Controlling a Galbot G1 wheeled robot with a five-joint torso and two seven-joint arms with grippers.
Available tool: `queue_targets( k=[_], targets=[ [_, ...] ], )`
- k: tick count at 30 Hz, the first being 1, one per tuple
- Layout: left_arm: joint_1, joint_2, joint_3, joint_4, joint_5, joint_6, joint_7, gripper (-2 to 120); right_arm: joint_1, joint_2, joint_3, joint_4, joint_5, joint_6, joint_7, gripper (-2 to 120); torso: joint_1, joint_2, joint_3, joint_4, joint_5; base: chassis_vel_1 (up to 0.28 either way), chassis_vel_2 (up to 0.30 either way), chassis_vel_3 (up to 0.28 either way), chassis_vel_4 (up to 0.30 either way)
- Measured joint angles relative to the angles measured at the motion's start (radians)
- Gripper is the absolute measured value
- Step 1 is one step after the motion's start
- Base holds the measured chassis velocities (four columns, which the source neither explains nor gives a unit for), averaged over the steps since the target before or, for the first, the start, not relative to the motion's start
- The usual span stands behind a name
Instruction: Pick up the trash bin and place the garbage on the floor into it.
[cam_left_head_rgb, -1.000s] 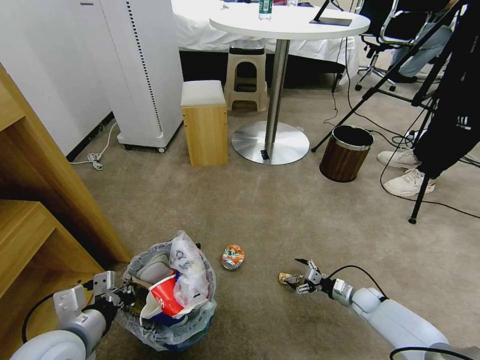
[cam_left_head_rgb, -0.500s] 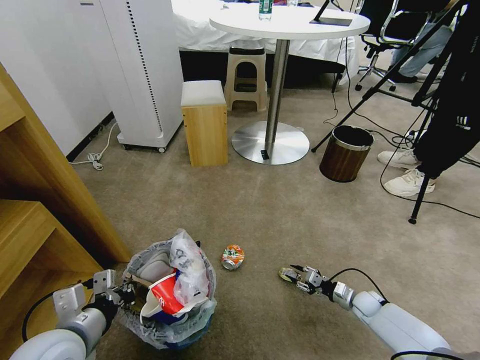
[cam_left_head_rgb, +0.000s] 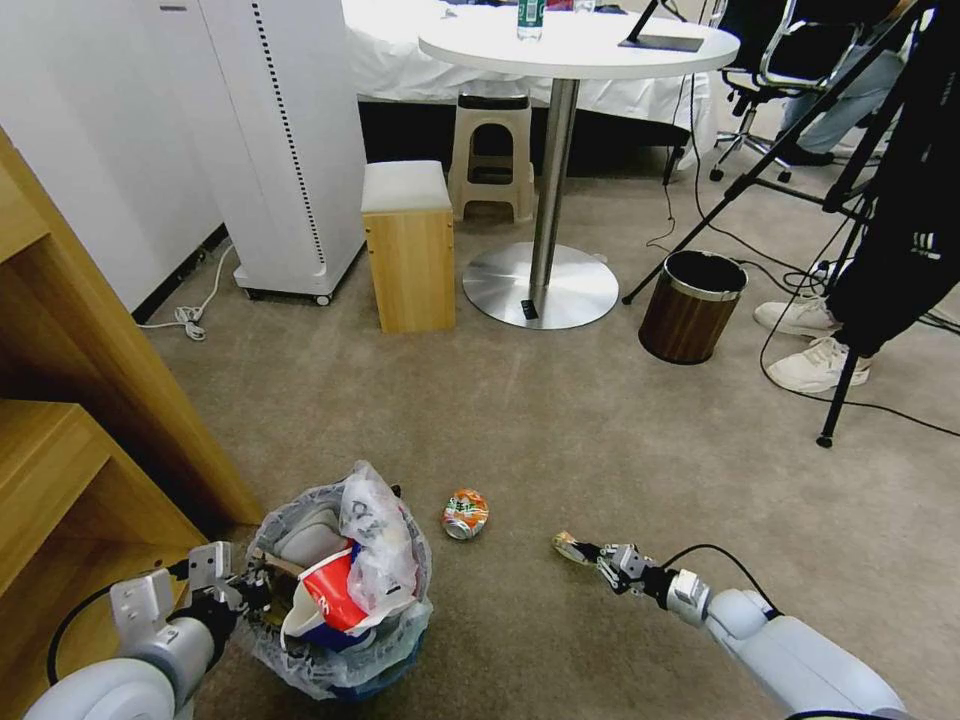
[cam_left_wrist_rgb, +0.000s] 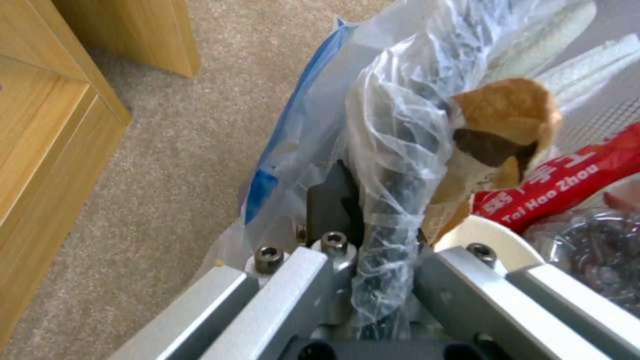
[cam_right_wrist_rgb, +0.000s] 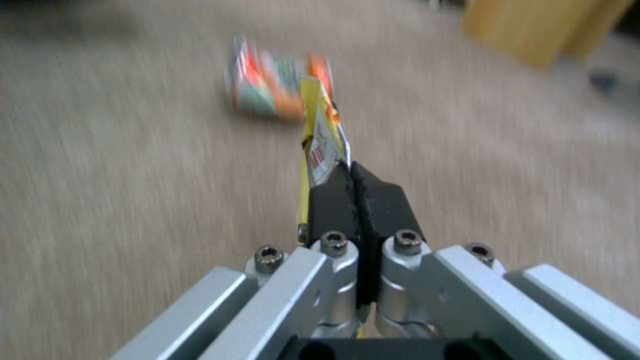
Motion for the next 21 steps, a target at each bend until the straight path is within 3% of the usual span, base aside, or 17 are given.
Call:
queue_targets(
  k=[6, 9, 15, 21],
  targets=[
    [0.001, -0.002, 0.0, 0.002, 0.008, -0.001, 0.002, 0, -0.012, -0.04, 0.008, 0.177, 0.107, 0.019, -0.128, 0, 0.0, 0.0, 0.0, 0.0001, 0.0001, 0.0, 0.0, 0.0, 0.0],
    [0.002, -0.004, 0.0, 0.002, 0.009, -0.001, 0.002, 0, -0.014, -0.058, 0.006, 0.24, 0.125, 0.019, -0.151, 0, 0.0, 0.0, 0.0, 0.0001, 0.0, 0.0, 0.0, 0.0, 0.0],
    [0.006, -0.011, -0.002, 0.011, 0.015, 0.0, 0.0, 0, -0.001, -0.118, -0.035, 0.486, 0.18, -0.006, -0.201, 0, 0.0, 0.0, 0.0, -0.0001, 0.0, 0.0, 0.0, 0.0, 0.0],
    [0.005, -0.019, -0.003, 0.015, 0.019, 0.001, -0.003, 0, 0.071, -0.151, -0.087, 0.621, 0.227, -0.037, -0.207, 0, 0.0, 0.0, 0.0, 0.0, -0.0001, 0.0, 0.0, 0.0, 0.0]
  ],
)
